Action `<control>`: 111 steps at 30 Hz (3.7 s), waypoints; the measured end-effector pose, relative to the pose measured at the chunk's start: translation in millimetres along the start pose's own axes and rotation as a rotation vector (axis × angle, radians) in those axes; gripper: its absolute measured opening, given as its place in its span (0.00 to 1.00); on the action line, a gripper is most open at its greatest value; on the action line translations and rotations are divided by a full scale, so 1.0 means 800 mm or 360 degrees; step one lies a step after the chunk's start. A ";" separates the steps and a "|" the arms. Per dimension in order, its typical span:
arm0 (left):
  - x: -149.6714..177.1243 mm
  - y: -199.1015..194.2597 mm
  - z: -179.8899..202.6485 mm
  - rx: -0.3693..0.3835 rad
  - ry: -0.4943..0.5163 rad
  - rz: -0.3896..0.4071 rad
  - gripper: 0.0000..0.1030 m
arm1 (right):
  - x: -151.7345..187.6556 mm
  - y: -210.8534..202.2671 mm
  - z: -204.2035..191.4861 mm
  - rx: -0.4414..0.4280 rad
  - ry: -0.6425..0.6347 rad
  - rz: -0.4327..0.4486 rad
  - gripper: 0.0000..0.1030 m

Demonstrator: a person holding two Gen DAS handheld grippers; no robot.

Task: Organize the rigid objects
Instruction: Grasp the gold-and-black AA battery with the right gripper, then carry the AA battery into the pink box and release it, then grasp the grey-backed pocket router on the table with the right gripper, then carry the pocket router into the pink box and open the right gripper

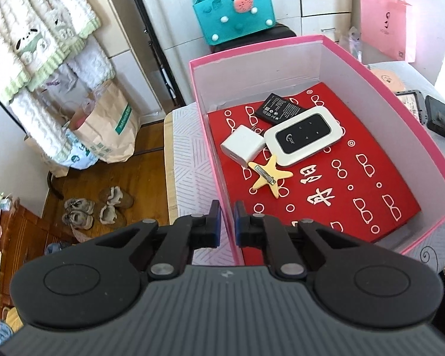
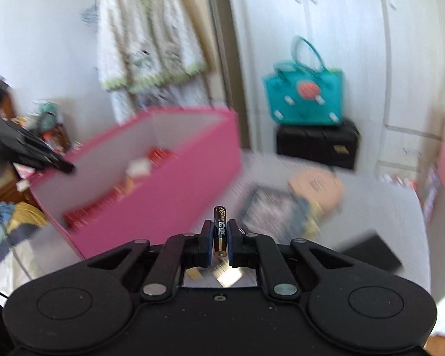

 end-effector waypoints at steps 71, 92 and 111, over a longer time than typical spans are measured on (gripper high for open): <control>0.003 -0.001 -0.005 0.0121 0.0041 0.0019 0.10 | 0.013 0.076 0.075 0.0003 0.0245 -0.0107 0.22; 0.007 -0.005 -0.002 0.0123 0.0044 0.0014 0.10 | -0.023 0.030 0.014 0.0190 -0.0109 -0.0100 0.18; 0.005 -0.005 -0.001 0.0170 0.0097 -0.0010 0.10 | -0.128 0.011 -0.107 -0.0162 -0.0390 -0.0029 0.18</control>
Point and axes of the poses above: each gripper's, at about its wrist camera, not at the fingertips, and y roughly the way its jaws point, z to its right, x to its underside, the point moved 7 cm from there along y, roughly the way its jaws point, and after that the axes turned 4 degrees about x, right-handed, at the moved point
